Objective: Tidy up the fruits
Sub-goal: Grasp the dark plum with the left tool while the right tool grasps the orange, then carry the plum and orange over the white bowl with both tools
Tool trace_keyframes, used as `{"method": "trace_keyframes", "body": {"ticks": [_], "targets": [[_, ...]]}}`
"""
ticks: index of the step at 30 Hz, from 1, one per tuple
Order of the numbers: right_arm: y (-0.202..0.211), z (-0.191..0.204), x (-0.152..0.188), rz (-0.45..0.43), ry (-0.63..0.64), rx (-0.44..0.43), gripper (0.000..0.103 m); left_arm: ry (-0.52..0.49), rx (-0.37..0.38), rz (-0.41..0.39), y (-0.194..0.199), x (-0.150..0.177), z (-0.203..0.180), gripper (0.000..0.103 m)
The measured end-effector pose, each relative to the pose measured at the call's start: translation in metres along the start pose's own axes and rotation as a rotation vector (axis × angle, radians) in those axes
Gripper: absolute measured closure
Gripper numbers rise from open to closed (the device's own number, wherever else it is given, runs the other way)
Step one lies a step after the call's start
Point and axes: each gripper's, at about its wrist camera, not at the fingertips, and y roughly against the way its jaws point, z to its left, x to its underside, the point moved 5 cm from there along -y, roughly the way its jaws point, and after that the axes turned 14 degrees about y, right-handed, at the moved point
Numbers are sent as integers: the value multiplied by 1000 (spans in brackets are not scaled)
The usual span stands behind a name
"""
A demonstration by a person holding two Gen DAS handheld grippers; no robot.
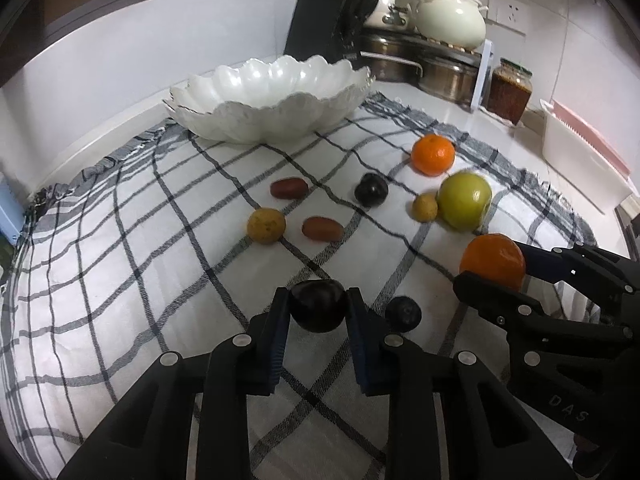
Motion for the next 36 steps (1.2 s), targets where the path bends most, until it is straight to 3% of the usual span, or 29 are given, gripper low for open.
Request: {"method": "trace_keyframes", "body": {"ticks": [15, 31, 36], "targets": [[24, -10, -51, -126, 31, -18, 57, 41, -34, -175, 45, -49, 2, 75], [32, -33, -123, -248, 75, 53, 57, 44, -79, -359, 75, -120, -1, 75], [26, -45, -146, -260, 70, 53, 57, 44, -87, -379, 73, -144, -1, 75]]}}
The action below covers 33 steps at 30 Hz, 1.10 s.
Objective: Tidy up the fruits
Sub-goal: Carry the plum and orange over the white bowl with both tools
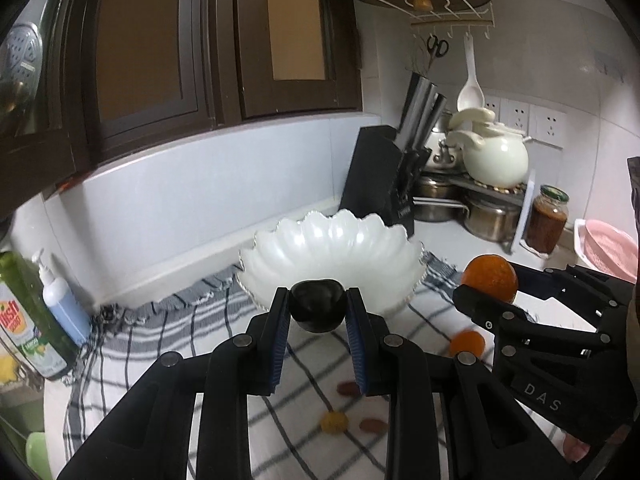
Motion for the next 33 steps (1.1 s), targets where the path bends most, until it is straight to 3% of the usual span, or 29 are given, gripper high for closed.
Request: {"method": "trace_keyframes", "body": {"ticks": [14, 26, 33], "targets": [[-63, -25, -48, 4, 19, 33, 57, -27, -38, -12, -63, -45, 6, 75], [-149, -39, -66, 119, 36, -5, 57, 11, -67, 105, -143, -62, 20, 75], [-197, -45, -64, 194, 33, -31, 57, -16, -81, 178, -188, -62, 20, 75]]}}
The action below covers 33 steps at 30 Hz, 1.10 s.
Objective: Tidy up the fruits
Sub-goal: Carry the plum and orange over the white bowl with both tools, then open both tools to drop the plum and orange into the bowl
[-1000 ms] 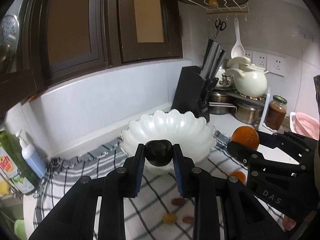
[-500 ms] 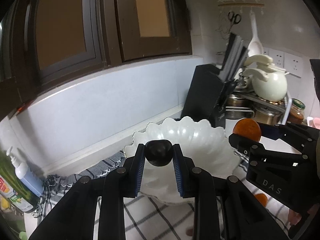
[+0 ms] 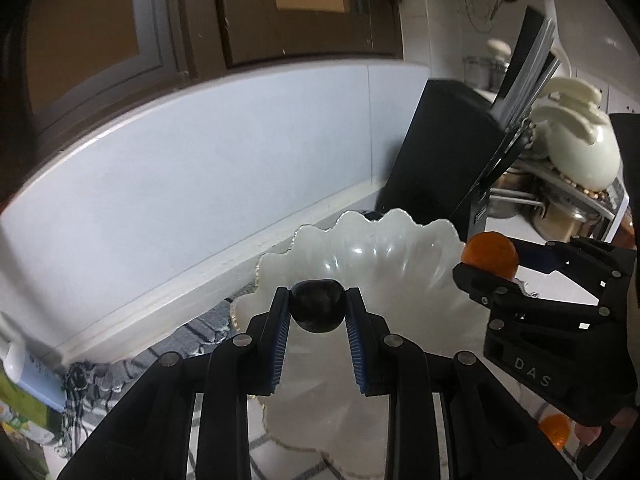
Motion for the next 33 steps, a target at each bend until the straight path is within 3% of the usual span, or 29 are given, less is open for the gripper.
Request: {"method": "trace_keyframes", "body": {"ticks": [11, 20, 24, 26, 33], "targets": [[-56, -8, 4, 115, -9, -60, 57, 50, -9, 172, -70, 4, 0, 75], [-84, -10, 10, 222, -27, -108, 57, 79, 3, 265, -99, 13, 1, 74], [-89, -10, 14, 256, -23, -102, 54, 88, -8, 267, -102, 13, 3, 50], [-88, -13, 13, 246, -27, -94, 44, 85, -14, 252, -97, 12, 4, 48], [-62, -18, 11, 199, -33, -55, 42, 77, -52, 184, -68, 6, 12, 35]]}}
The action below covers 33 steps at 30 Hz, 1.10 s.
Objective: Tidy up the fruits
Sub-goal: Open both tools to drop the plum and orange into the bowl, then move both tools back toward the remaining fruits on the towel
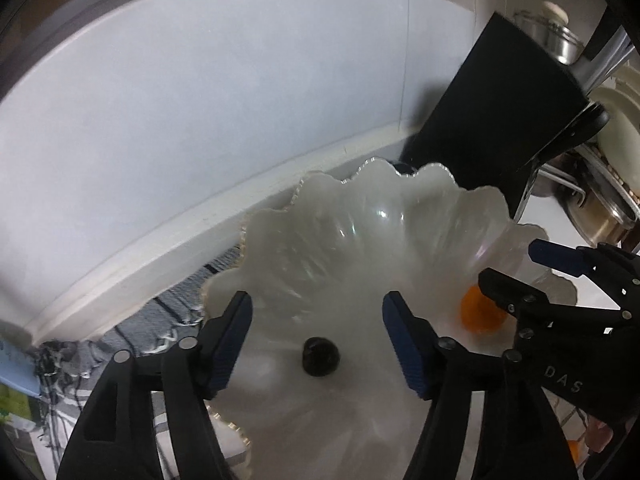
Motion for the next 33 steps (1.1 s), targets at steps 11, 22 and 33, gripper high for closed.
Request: {"method": "trace_keyframes", "body": {"ticks": [11, 22, 33], "targets": [[62, 9, 6, -104, -14, 16, 42, -11, -33, -146, 73, -3, 4, 19], [129, 19, 21, -209, 1, 56, 42, -8, -16, -232, 133, 13, 11, 14], [193, 32, 46, -309, 12, 81, 35, -22, -3, -296, 194, 46, 18, 12]]}}
